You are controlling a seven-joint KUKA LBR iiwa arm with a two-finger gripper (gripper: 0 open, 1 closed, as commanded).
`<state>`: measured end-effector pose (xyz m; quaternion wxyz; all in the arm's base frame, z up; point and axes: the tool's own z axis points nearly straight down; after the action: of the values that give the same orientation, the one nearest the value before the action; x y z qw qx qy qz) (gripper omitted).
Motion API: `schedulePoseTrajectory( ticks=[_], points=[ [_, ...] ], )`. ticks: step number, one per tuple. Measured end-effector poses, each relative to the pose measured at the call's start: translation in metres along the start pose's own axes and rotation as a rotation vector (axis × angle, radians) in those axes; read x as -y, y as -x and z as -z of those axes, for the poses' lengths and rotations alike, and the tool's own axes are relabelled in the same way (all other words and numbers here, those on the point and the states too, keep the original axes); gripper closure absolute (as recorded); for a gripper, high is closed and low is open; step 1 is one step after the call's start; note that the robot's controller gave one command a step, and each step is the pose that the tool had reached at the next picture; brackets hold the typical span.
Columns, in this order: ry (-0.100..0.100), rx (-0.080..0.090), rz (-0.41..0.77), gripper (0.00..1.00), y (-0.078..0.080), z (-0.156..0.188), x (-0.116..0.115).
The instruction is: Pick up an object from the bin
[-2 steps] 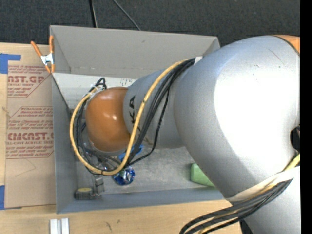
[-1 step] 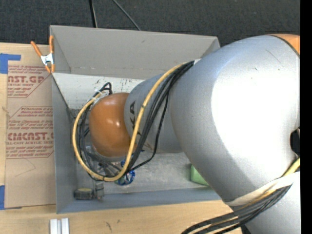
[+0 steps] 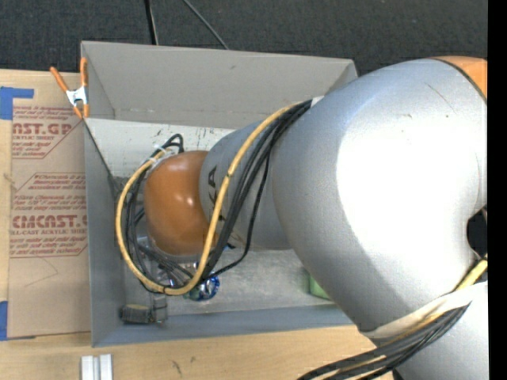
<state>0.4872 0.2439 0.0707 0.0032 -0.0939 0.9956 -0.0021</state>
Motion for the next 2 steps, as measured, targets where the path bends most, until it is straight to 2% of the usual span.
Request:
schedulePoseTrajectory(
  ticks=[1,2],
  points=[
    [0.005,0.008,0.019,0.00,-0.0042,0.0011,0.0026],
    [0.004,0.004,-0.125,0.00,-0.0055,0.0004,0.0039]
  ],
)
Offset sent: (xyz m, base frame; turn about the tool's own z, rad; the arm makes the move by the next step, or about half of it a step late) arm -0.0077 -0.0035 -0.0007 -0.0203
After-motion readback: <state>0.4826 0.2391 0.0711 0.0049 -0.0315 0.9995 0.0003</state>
